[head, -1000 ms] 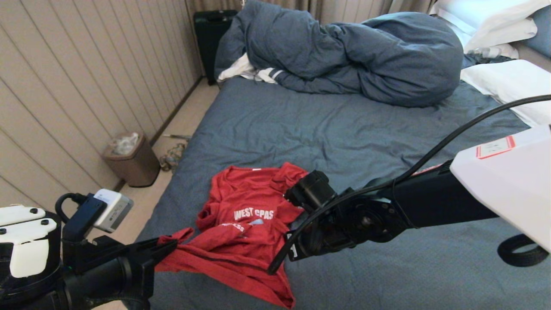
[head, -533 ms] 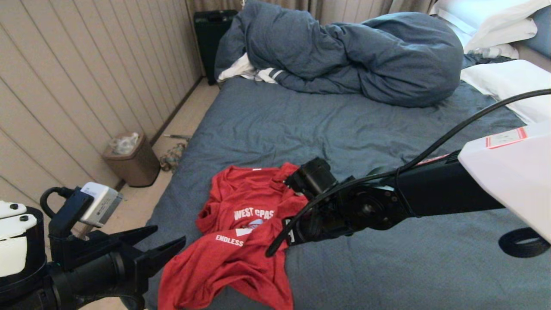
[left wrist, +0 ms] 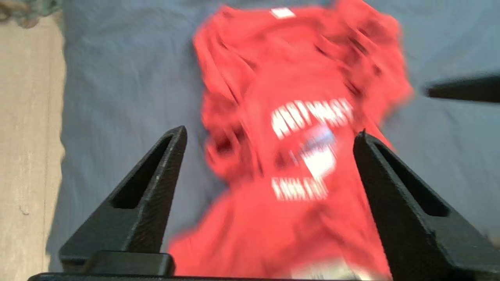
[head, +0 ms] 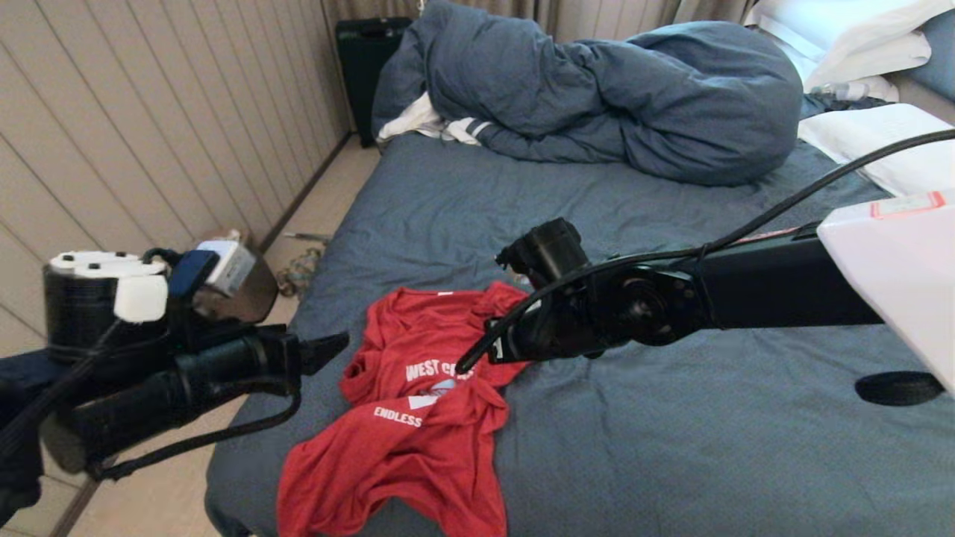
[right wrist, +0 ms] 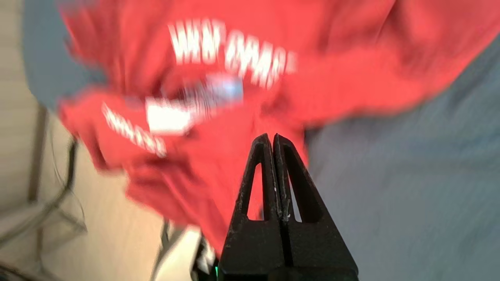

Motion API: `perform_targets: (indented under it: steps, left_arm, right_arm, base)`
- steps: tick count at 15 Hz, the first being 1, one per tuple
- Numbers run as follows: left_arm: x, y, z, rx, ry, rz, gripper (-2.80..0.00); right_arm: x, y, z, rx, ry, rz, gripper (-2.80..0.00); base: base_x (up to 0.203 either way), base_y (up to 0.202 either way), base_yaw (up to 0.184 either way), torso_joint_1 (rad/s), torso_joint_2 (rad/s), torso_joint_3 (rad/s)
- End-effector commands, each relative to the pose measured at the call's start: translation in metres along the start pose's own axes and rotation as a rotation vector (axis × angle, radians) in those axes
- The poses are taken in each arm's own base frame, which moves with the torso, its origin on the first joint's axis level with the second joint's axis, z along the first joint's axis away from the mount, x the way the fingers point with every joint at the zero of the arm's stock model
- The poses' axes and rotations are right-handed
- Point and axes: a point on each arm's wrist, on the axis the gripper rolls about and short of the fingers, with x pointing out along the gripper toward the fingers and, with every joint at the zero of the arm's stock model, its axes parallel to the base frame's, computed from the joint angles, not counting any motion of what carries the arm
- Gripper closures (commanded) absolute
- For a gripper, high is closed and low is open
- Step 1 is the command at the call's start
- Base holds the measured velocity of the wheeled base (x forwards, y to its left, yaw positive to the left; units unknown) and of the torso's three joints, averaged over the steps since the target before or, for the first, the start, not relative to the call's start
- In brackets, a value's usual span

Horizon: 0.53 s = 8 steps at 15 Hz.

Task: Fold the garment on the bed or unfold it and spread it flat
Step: Unford the red T-shirt

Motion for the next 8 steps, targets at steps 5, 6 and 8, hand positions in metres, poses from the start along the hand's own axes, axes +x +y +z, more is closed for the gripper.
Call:
perform_targets:
  steps: [5, 6, 8]
  left_arm:
    - [0.107, 0.024, 0.016, -0.047, 0.04, 0.068, -2.8]
    - [0.115, 0.025, 0.017, -0.049, 0.039, 0.069, 0.0]
    - [0.135, 0.027, 0.017, -0.049, 0.047, 0.07, 0.0]
  right_arm:
    - [0.011, -0.012, 0.026, 0.033, -0.073, -0.013, 0.0]
    - [0.012, -0.016, 0.029, 0.039, -0.082, -0.018, 0.0]
    - [0.012, -0.02, 0.033, 0.042, -0.094, -0.024, 0.0]
  base:
    - [0.0, 0.0, 0.0, 0.0, 0.0, 0.0]
    - [0.0, 0.0, 0.0, 0.0, 0.0, 0.0]
    - [0.0, 0.0, 0.0, 0.0, 0.0, 0.0]
